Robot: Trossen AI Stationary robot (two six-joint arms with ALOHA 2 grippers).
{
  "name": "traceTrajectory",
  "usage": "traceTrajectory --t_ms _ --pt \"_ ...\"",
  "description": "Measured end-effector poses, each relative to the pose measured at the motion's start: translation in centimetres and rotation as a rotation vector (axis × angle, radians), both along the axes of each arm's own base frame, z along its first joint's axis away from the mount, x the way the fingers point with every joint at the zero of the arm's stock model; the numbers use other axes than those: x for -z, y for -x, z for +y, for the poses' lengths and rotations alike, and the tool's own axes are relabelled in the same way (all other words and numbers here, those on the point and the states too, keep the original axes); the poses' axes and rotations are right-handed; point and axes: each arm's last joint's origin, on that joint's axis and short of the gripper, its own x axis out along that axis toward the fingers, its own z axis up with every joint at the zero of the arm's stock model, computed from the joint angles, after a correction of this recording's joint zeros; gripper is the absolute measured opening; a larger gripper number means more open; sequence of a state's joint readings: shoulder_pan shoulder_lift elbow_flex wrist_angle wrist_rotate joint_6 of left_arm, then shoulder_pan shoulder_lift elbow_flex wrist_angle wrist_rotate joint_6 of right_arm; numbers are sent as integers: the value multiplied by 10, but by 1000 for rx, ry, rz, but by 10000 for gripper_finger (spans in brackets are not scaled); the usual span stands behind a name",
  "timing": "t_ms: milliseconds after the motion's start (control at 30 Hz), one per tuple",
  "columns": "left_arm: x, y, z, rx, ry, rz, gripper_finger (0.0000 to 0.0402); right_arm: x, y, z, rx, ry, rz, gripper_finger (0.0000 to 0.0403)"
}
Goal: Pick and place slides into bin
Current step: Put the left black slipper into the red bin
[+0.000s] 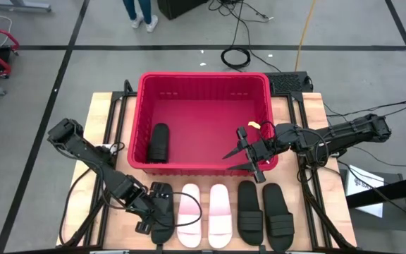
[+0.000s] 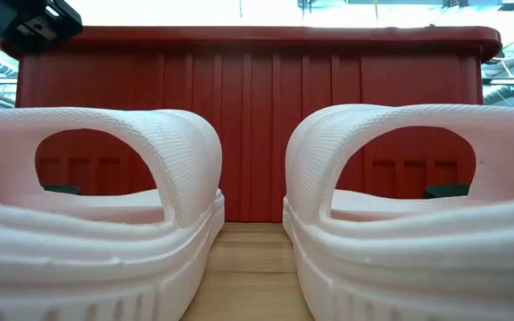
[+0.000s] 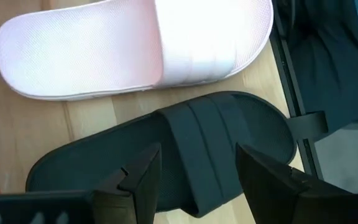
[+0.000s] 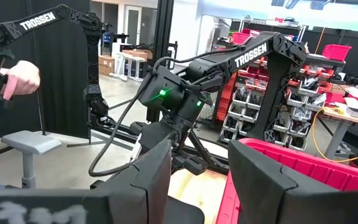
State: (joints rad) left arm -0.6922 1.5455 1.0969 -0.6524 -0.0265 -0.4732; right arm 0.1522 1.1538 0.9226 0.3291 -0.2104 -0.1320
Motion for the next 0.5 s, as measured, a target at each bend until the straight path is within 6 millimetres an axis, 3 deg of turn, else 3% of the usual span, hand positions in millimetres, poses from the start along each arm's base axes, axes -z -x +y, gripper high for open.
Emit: traceTrajectory --t_ms 333,500 --pt "2 0 1 -45 -4 -4 198 0 0 0 0 0 3 153" --pt "22 5 8 -63 -4 53 198 0 0 0 0 0 4 153"
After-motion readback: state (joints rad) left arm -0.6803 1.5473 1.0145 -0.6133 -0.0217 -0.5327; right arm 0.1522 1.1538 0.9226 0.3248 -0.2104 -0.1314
